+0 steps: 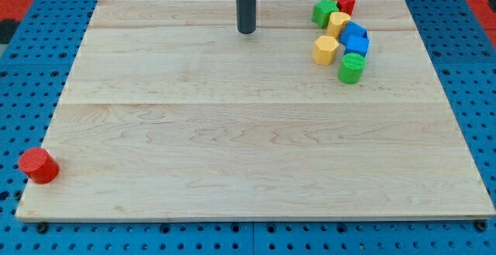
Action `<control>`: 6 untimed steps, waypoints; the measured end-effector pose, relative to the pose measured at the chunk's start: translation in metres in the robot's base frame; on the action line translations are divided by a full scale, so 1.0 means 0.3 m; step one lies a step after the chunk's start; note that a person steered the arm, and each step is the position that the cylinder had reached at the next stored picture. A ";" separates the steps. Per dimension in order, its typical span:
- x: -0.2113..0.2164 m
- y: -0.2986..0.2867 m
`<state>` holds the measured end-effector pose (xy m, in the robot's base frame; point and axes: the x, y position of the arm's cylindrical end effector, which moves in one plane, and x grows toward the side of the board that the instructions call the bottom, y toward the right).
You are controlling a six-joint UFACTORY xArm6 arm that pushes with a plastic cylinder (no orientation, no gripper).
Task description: Place your arm at the bottom of the green circle
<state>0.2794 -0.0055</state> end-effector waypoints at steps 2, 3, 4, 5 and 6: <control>0.045 -0.025; 0.367 0.112; 0.443 0.305; 0.444 0.479; 0.444 0.479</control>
